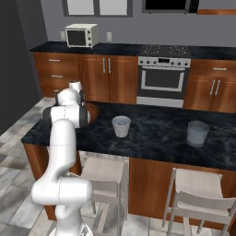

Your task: There are four ice cubes in the ice bowl. Place two ice cubes in each glass of water.

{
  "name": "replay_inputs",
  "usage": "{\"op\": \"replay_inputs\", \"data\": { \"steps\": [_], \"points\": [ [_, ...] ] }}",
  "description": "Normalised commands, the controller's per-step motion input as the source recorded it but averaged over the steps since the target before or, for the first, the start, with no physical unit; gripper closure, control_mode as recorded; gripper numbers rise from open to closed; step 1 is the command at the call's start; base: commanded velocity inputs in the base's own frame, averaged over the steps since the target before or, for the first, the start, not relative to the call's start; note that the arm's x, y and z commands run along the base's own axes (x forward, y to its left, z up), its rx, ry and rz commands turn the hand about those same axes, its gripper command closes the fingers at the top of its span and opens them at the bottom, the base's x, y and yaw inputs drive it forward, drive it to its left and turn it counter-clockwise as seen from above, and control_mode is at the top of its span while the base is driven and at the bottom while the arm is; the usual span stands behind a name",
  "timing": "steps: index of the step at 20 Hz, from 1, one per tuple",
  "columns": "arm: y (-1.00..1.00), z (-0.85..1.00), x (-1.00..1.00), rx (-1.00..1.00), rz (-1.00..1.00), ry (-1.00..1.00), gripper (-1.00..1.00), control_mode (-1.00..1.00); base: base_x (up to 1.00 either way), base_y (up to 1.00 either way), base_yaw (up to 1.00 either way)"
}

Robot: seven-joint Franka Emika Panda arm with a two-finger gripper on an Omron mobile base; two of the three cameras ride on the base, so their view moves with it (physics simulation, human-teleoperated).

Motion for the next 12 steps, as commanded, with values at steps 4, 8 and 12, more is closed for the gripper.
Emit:
{"op": "replay_inputs", "data": {
  "steps": [4,8,12],
  "points": [
    [0.00,-0.01,-0.14,0.02,-0.07,-0.03,1.00,-1.00,0.00,0.00,0.00],
    [0.00,0.02,-0.28,0.05,-0.08,-0.08,1.00,-1.00,0.00,0.00,0.00],
    [0.00,0.19,-0.41,0.00,-0.08,-0.19,1.00,-1.00,0.00,0.00,0.00]
  ]
}}
